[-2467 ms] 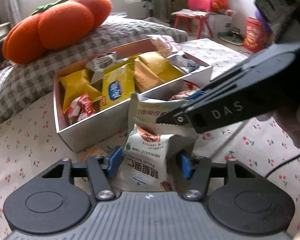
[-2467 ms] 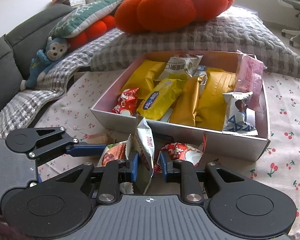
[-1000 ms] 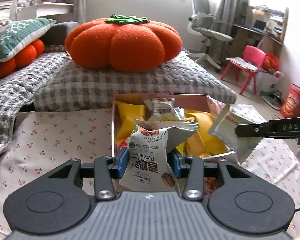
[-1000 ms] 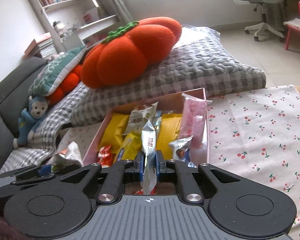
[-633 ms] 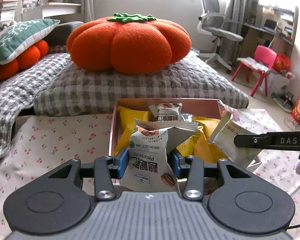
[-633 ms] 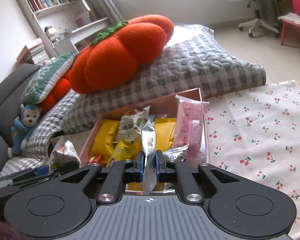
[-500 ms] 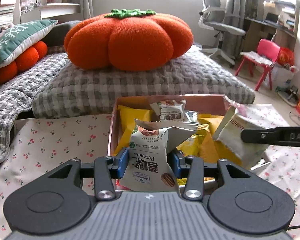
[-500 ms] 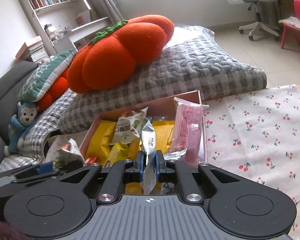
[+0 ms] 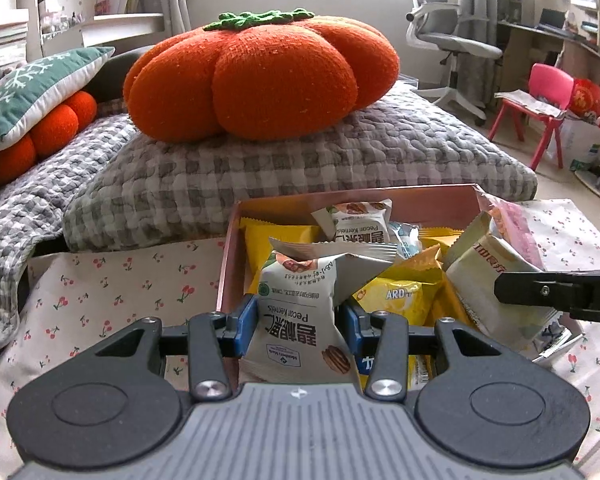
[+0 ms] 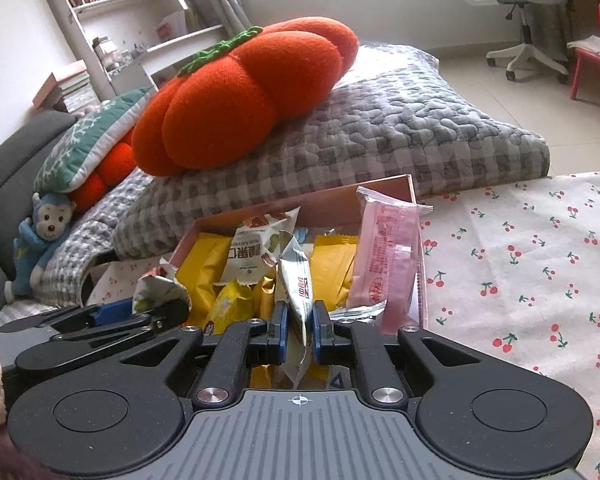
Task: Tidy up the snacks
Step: 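Carry both packets into the box and open both tools, then move both tools back toward the brown cake and red packet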
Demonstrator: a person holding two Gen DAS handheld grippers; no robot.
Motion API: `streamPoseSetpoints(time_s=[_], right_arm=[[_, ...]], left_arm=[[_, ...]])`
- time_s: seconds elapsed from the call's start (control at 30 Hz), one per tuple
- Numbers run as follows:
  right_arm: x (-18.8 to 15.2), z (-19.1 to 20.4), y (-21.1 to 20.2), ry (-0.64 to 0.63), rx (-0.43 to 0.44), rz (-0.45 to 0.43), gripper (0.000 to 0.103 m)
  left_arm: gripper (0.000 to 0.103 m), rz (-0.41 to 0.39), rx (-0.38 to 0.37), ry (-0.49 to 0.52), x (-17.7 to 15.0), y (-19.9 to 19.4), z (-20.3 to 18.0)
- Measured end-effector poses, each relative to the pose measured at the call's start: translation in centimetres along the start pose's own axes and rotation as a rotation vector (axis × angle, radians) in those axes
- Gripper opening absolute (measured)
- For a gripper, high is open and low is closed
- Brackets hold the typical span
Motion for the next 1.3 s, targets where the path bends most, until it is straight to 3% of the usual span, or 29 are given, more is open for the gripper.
streamPoseSetpoints(time_s=[0.27, 0.53, 0.6, 1.07, 1.3], right_arm=[[0.1, -0.1, 0.0, 0.0, -0.006, 0.01, 0.021], [0.6, 0.2, -1.0, -0.014, 0.0, -0.01, 0.062], [0.8, 0.2, -1.4, -0.016, -0.005, -0.018, 0.068], [1.0, 1.2, -4.7, -0.055, 0.005, -0.023, 0.083], [0.5, 1.5, -6.5, -0.096, 0.008, -0.02, 0.092]], left_arm=[[0.052, -0.006, -0.035, -0.013, 0.2, 0.0, -0.5], [0.069, -0.002, -0.049, -0.011, 0.2, -0.9, -0.7], [0.071, 0.0, -0.062, -0.013, 0.1, -1.4, -0.7], [0.094, 0.011, -0.066, -0.025, -0.5, -4.9, -0.6], [0.102, 0.066, -0.075, -0.066, -2.2, -6.5, -0.7]])
Point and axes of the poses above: each gripper's, at about its wrist camera, not at the fingertips, and y roughly the way its jaws point, z to its left, x to its top, the point moved 7 cm from there along y, roughly the way its jaws point, and after that the axes turned 8 degrees about -z, right-handed, at the moved point
